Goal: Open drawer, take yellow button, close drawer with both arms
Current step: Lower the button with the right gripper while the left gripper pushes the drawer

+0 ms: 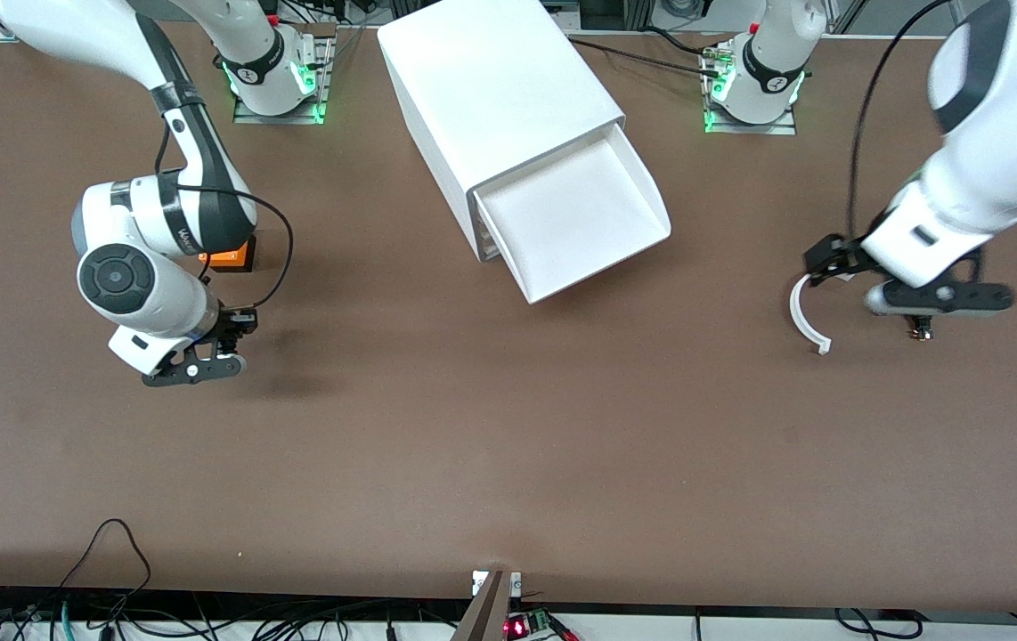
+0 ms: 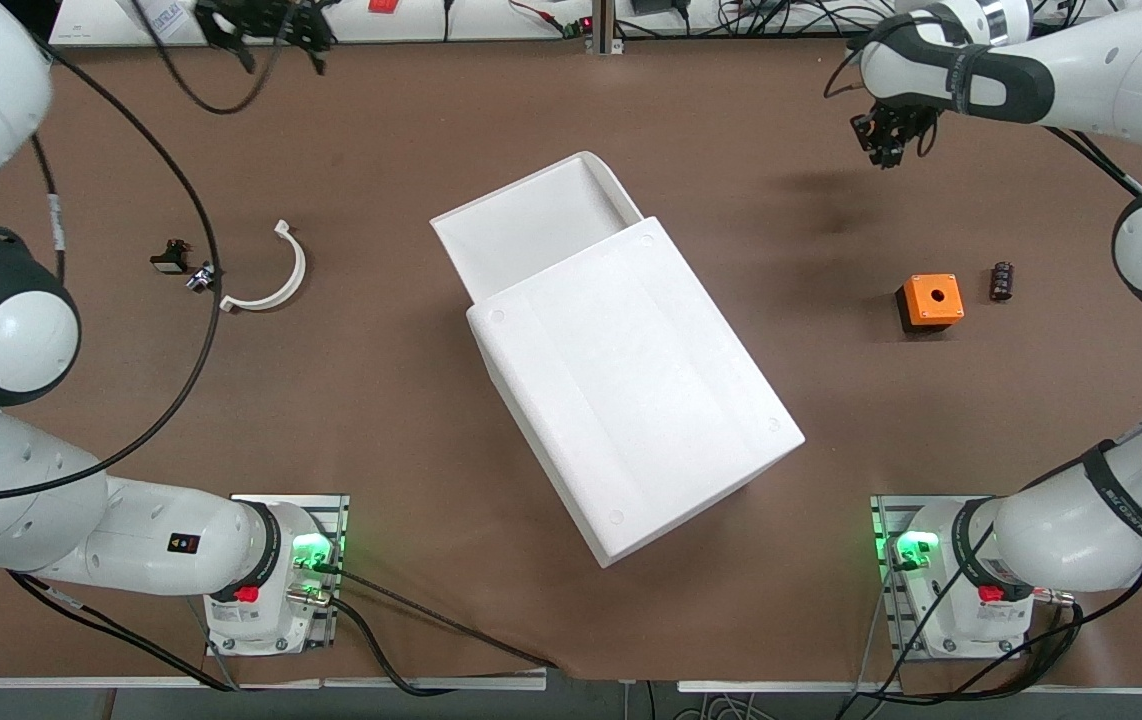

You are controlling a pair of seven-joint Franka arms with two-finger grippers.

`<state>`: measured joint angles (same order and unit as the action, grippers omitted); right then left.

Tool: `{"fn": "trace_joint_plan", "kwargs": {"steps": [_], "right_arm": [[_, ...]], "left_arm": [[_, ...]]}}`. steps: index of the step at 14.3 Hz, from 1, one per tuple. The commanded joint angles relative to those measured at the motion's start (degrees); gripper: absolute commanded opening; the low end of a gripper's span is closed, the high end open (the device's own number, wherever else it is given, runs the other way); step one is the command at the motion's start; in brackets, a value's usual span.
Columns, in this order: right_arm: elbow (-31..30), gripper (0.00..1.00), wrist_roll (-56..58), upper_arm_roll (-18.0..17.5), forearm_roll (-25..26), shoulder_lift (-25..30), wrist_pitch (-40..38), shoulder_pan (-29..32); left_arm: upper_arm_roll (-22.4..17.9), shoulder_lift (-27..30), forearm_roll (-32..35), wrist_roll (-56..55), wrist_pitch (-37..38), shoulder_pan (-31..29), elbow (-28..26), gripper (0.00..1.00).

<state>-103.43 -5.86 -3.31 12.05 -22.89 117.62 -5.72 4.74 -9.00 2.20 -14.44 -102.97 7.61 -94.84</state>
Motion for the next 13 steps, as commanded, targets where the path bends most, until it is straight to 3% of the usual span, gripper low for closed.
{"fn": "trace_joint_plan", "kwargs": {"steps": [1, 5, 7, 11, 13], "right_arm": [[-12.99, 0.22, 4.25, -0.82, 0.96, 6.44, 10.13, 4.91], [-19.95, 0.23, 9.18, -0.82, 0.87, 7.33, 17.18, 9.04], [-25.48, 0.24, 13.14, -0.82, 0.69, 6.89, 24.72, 11.59], [-26.56, 0.27, 13.42, -0.82, 0.61, 6.54, 26.26, 11.96], [-26.47, 0.38, 13.33, -0.82, 0.52, 6.37, 26.26, 12.04]], "left_arm": [[5.6, -2.59, 0.78, -13.72, -7.47, 0.83, -4.54, 1.0], [9.93, -5.68, 0.78, -31.23, -19.08, 4.07, -11.13, 1.0], [12.2, -6.29, 0.87, -38.0, -23.48, 5.05, -13.78, 1.0], [15.55, -5.86, 0.79, -43.38, -25.26, 5.31, -16.86, 1.0], [17.57, -5.24, 0.7, -45.67, -25.08, 5.31, -18.35, 1.0]]}}
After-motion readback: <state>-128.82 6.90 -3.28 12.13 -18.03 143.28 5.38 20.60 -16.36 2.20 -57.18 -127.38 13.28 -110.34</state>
